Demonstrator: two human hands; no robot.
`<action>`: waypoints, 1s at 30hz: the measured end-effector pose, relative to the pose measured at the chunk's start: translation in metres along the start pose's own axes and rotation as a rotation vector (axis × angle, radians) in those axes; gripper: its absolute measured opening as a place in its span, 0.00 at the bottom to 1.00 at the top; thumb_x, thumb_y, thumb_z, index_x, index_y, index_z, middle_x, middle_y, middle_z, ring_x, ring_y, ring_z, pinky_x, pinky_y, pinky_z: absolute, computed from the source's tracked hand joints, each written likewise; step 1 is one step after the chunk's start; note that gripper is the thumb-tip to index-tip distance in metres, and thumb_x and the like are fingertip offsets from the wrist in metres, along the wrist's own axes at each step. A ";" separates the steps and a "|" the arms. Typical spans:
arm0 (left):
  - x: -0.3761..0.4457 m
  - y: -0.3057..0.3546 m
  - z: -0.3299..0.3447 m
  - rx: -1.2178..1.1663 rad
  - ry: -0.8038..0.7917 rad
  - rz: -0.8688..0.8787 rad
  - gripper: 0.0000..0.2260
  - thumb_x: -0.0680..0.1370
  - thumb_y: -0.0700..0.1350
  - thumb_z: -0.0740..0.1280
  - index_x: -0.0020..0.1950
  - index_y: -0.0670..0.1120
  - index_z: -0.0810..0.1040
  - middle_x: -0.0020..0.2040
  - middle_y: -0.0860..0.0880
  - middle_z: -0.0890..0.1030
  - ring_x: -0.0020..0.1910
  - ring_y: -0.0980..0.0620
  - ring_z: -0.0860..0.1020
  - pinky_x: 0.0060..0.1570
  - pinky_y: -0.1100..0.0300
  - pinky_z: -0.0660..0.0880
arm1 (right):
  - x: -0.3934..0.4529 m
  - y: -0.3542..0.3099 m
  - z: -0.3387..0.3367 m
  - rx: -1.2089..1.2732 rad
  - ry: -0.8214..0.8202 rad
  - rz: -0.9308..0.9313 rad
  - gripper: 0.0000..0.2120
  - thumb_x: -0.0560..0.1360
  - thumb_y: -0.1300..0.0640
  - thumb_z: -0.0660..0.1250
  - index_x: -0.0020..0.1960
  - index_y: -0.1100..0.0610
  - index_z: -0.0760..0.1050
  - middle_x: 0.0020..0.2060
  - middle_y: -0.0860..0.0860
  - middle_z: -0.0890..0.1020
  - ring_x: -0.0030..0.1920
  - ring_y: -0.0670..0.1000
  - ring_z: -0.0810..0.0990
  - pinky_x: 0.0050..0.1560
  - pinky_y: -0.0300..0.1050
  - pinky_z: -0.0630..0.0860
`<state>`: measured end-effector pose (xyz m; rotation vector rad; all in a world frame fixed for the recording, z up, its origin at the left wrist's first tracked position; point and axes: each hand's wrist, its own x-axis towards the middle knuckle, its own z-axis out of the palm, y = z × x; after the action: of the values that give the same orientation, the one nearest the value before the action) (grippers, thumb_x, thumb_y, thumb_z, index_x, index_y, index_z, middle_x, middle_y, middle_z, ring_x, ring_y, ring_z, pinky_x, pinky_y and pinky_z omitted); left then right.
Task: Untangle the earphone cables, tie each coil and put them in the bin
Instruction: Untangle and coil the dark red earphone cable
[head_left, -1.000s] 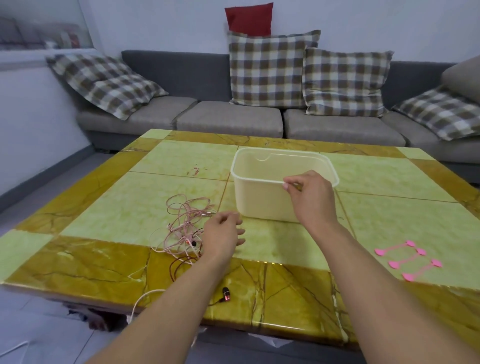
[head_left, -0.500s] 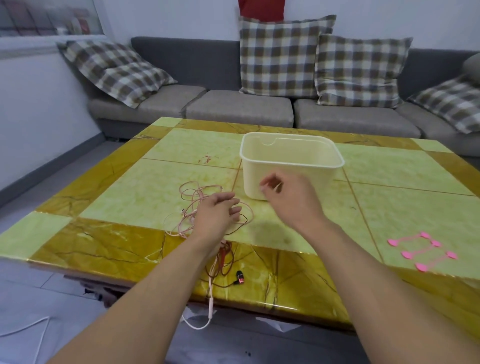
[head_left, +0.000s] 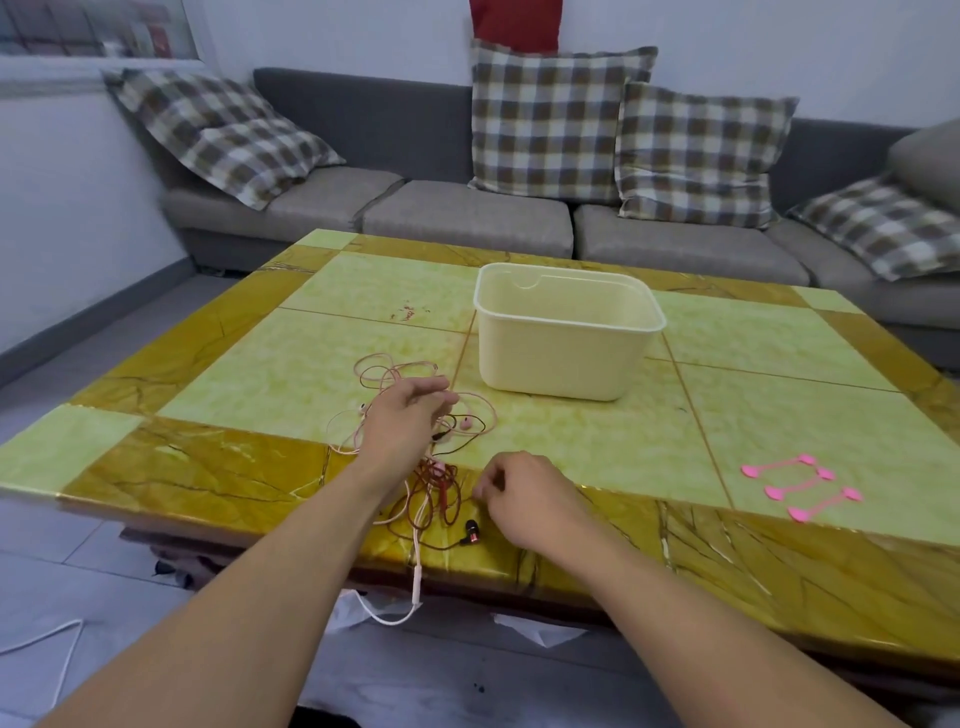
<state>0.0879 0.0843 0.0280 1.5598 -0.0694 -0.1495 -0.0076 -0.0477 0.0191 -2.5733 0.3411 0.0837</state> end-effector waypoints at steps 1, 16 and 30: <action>0.001 0.000 0.000 -0.016 -0.008 -0.007 0.08 0.81 0.38 0.65 0.56 0.46 0.82 0.53 0.49 0.86 0.56 0.52 0.83 0.54 0.61 0.78 | 0.000 0.001 -0.001 0.019 0.019 0.006 0.07 0.79 0.54 0.64 0.47 0.48 0.80 0.45 0.43 0.83 0.40 0.48 0.80 0.39 0.46 0.77; -0.001 -0.010 0.020 0.264 -0.140 0.036 0.12 0.84 0.49 0.63 0.54 0.45 0.84 0.49 0.47 0.86 0.48 0.53 0.83 0.46 0.59 0.79 | 0.016 0.014 -0.024 0.294 0.150 0.103 0.08 0.78 0.48 0.69 0.43 0.50 0.79 0.42 0.46 0.84 0.45 0.51 0.82 0.46 0.46 0.78; 0.009 -0.033 0.021 0.830 -0.108 0.312 0.10 0.80 0.56 0.68 0.52 0.52 0.84 0.50 0.54 0.85 0.58 0.50 0.79 0.78 0.46 0.49 | 0.002 0.086 -0.119 1.646 0.656 0.165 0.06 0.85 0.66 0.54 0.53 0.59 0.68 0.32 0.55 0.80 0.37 0.56 0.83 0.51 0.53 0.82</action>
<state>0.0921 0.0623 -0.0056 2.3385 -0.5096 0.0572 -0.0285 -0.1810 0.0774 -0.8682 0.5285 -0.6939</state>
